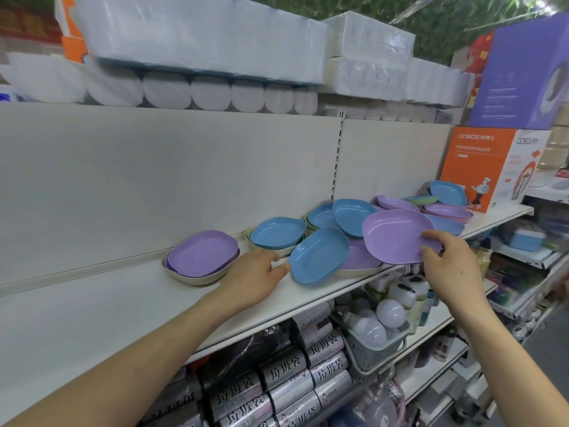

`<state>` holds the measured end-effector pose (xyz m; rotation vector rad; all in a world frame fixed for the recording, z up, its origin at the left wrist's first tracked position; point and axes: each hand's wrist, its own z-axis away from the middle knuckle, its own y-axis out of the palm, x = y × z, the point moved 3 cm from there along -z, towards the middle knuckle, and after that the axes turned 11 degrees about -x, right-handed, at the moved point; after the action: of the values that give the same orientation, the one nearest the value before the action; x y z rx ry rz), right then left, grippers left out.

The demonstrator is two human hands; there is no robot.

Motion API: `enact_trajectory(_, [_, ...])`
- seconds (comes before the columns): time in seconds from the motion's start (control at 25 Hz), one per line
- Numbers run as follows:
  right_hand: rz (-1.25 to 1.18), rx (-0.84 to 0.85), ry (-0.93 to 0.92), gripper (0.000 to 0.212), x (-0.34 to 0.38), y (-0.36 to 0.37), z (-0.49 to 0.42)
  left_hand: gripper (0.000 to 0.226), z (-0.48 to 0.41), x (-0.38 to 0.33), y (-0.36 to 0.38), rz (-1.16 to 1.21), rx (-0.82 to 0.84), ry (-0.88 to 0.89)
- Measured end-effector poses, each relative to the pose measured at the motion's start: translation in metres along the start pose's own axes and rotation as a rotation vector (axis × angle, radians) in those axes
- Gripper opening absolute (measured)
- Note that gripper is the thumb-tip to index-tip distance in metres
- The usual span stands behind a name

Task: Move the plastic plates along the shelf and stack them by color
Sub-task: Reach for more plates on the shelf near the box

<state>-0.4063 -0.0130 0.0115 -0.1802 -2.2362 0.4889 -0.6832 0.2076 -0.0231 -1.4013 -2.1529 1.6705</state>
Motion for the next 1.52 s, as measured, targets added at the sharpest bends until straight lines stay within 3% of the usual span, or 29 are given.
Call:
enact_trajectory(0.56, [0.029,0.035,0.036,0.037,-0.022,0.002,0.006,0.060,-0.025,-0.011,0.029,0.023,0.081,-0.072])
enact_trajectory(0.84, [-0.013,0.065,0.023,0.037,-0.005,0.014,0.018,0.026,-0.012,0.003,0.007,0.067,-0.043,-0.049])
enact_trajectory(1.12, [-0.042,0.148,0.051,0.039,0.018,0.013,0.033,0.024,0.006,0.021,-0.030,0.205,-0.118,-0.159])
enact_trajectory(1.28, [-0.119,0.233,0.034,0.051,0.047,0.019,0.047,0.055,0.024,0.029,-0.059,0.263,-0.139,-0.179])
enact_trajectory(1.52, [-0.213,0.427,0.005,0.072,0.119,0.053,0.084,0.075,0.072,0.070,-0.135,0.344,-0.222,-0.275])
